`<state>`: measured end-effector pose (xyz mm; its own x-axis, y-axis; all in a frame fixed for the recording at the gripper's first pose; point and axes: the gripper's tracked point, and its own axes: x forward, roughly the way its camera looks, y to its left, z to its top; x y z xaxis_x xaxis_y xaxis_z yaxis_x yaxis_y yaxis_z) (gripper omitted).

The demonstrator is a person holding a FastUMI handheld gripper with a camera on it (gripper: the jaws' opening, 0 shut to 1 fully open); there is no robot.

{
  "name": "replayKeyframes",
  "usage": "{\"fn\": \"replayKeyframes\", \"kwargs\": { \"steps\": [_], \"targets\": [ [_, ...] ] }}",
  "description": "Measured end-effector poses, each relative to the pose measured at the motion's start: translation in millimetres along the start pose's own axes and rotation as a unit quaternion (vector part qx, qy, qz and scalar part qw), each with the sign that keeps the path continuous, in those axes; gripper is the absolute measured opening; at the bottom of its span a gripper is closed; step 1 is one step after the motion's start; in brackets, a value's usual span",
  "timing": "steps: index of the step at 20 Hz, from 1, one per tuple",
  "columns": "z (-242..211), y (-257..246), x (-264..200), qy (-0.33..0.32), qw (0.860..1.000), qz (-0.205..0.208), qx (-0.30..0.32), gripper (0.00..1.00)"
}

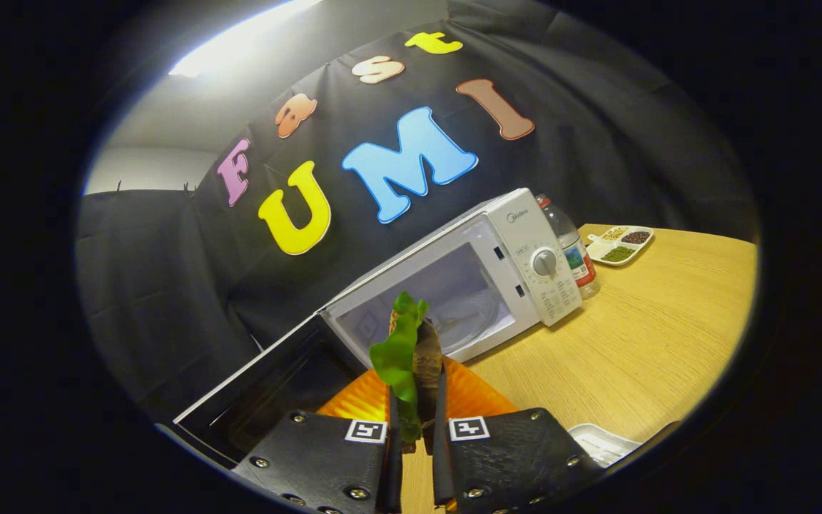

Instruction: Open the microwave, put the food inside, and close the microwave door.

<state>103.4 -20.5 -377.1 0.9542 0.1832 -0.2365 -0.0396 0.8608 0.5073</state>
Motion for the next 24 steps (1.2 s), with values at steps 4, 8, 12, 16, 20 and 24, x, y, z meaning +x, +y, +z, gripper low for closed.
{"fn": "replayKeyframes", "kwargs": {
  "steps": [4,8,12,16,20,24],
  "targets": [
    [-2.6,12.6,59.1,0.003,1.0,-0.005,0.0,0.17],
    [-13.1,6.1,120.2,0.027,0.999,-0.024,0.031,0.17],
    [-5.6,2.5,166.0,0.013,0.999,-0.031,0.037,0.17],
    [3.0,4.4,208.9,0.003,0.998,-0.027,0.062,0.17],
    [-2.0,-5.1,244.2,0.002,0.998,-0.042,0.039,0.17],
    [-1.0,-20.9,257.3,-0.013,0.998,-0.058,0.006,0.17]
  ]
}}
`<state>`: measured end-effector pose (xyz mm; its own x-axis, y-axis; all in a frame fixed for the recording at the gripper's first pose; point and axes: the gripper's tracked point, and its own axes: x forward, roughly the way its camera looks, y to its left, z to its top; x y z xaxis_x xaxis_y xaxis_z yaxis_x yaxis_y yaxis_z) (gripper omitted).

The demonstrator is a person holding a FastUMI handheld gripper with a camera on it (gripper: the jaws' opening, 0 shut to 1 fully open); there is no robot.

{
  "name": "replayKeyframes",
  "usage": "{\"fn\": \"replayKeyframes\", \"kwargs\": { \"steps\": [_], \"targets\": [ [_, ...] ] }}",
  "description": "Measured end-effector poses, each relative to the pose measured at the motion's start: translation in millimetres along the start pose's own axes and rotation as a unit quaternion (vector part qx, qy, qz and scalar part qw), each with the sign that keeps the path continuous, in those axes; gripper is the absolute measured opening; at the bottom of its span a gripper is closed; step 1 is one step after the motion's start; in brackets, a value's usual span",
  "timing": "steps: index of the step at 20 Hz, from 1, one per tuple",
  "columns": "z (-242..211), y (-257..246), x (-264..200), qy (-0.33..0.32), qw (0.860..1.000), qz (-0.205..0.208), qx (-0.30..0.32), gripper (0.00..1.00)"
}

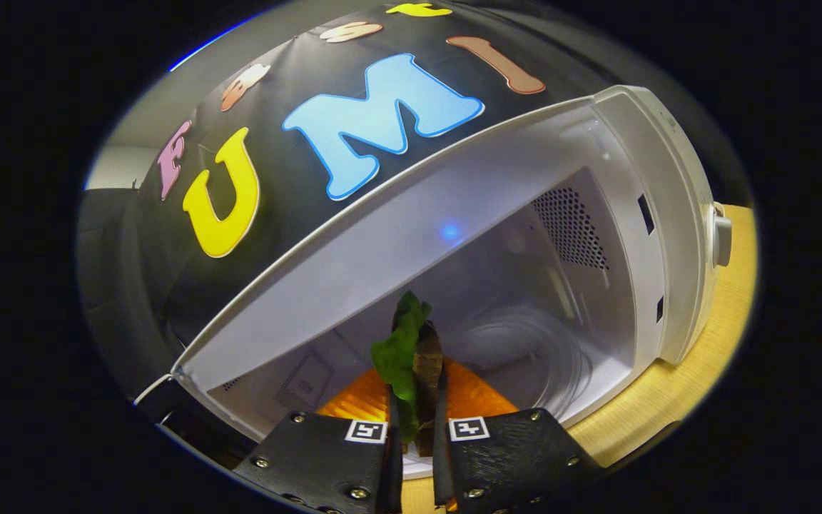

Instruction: Open the microwave, put the food inside, and close the microwave door.

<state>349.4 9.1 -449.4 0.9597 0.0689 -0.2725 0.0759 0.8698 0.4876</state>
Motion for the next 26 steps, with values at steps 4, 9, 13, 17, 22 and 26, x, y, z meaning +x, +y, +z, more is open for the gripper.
{"fn": "replayKeyframes", "kwargs": {
  "steps": [4,9,13,17,22,26],
  "targets": [
    [-0.4,-31.6,-1.5,-0.005,0.995,-0.069,-0.075,0.54],
    [1.5,-39.9,-21.0,0.002,0.985,-0.081,-0.154,0.71],
    [0.0,-27.3,-42.2,0.007,0.986,-0.053,-0.161,0.71],
    [-8.1,-7.5,-83.0,0.037,0.991,-0.002,-0.127,0.71],
    [-7.7,48.5,-187.5,0.054,0.983,0.123,-0.121,0.71],
    [-14.6,88.1,-297.0,0.063,0.952,0.267,-0.139,0.71]
  ]
}}
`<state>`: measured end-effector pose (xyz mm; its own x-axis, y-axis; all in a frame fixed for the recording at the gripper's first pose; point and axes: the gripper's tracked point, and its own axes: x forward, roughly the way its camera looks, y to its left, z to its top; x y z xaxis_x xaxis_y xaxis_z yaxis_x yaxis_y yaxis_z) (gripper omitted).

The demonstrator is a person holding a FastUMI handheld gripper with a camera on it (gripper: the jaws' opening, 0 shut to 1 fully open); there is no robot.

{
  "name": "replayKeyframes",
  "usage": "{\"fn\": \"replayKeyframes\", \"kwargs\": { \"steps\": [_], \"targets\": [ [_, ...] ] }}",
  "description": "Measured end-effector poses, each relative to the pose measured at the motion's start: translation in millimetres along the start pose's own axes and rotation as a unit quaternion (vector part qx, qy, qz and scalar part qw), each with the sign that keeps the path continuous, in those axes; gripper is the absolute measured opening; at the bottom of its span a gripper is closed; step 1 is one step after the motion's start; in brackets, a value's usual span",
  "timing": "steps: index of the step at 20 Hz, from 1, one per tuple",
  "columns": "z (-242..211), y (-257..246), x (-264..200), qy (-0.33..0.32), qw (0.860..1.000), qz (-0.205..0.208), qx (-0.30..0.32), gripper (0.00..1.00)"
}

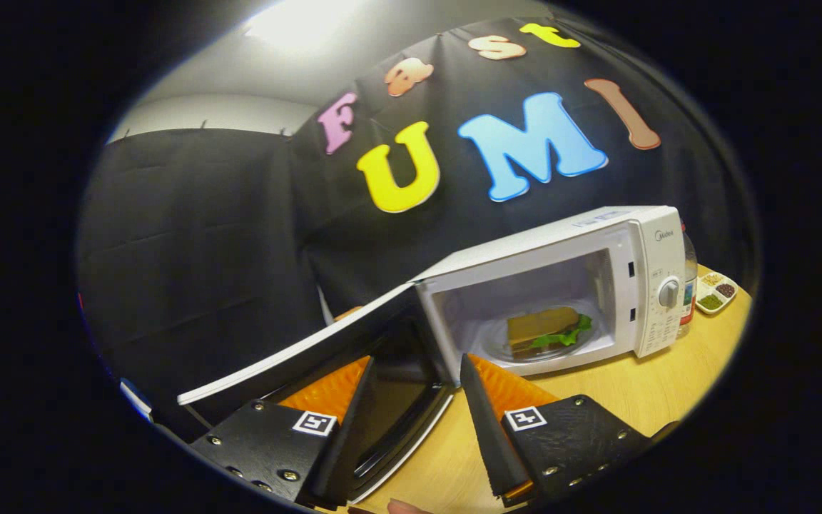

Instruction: Open the microwave, put the food inside, and close the microwave door.

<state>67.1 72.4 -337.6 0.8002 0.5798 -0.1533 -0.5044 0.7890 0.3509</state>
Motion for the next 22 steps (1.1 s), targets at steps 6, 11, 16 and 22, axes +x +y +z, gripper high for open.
{"fn": "replayKeyframes", "kwargs": {
  "steps": [6,11,16,22],
  "targets": [
    [-9.3,93.2,-83.9,-0.004,0.99,0.136,-0.035,0.71],
    [-52.1,164.7,-97.2,0.007,0.968,0.2,-0.15,0.71],
    [-112.3,206.5,-63.1,0.036,0.966,0.167,-0.194,0.29],
    [-121.8,196.8,-7.2,0.04,0.982,0.068,-0.172,0.04]
  ]
}}
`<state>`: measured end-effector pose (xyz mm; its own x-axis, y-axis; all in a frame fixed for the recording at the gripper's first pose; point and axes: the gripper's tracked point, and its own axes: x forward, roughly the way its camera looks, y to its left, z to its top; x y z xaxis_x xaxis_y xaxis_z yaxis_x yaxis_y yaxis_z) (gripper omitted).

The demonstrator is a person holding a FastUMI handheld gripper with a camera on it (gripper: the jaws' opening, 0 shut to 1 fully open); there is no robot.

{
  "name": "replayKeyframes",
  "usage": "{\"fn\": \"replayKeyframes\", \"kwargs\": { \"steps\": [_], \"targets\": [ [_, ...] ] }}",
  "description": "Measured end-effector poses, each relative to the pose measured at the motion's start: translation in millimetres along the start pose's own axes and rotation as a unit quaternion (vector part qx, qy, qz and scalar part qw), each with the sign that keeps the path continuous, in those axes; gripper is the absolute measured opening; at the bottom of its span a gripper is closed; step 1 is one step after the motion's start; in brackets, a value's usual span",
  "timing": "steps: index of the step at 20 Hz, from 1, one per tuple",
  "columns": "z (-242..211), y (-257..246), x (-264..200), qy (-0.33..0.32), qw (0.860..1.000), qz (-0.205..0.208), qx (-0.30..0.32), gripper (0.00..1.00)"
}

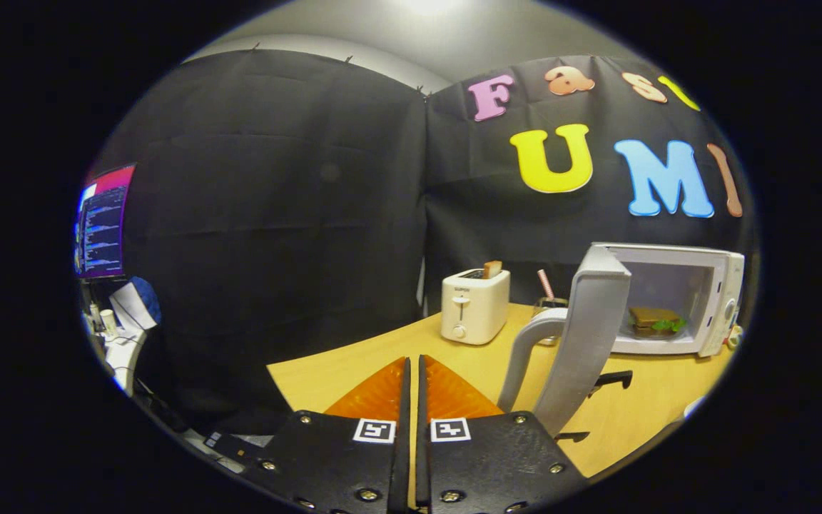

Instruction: Open the microwave, put the food inside, and close the microwave door.

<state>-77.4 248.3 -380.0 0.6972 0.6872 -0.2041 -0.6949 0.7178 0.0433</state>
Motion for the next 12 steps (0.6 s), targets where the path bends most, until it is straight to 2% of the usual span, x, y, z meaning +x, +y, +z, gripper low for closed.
{"fn": "replayKeyframes", "kwargs": {
  "steps": [5,7,10,12],
  "targets": [
    [-4.7,-33.1,12.3,0.0,0.998,-0.063,-0.003,0.04],
    [-4.8,-38.1,9.5,0.0,0.999,-0.054,0.008,0.02],
    [-2.9,-52.4,-1.3,-0.008,0.997,-0.076,-0.019,0.01],
    [-4.0,-66.1,-9.6,-0.012,0.996,-0.089,-0.015,0.01]
  ]
}}
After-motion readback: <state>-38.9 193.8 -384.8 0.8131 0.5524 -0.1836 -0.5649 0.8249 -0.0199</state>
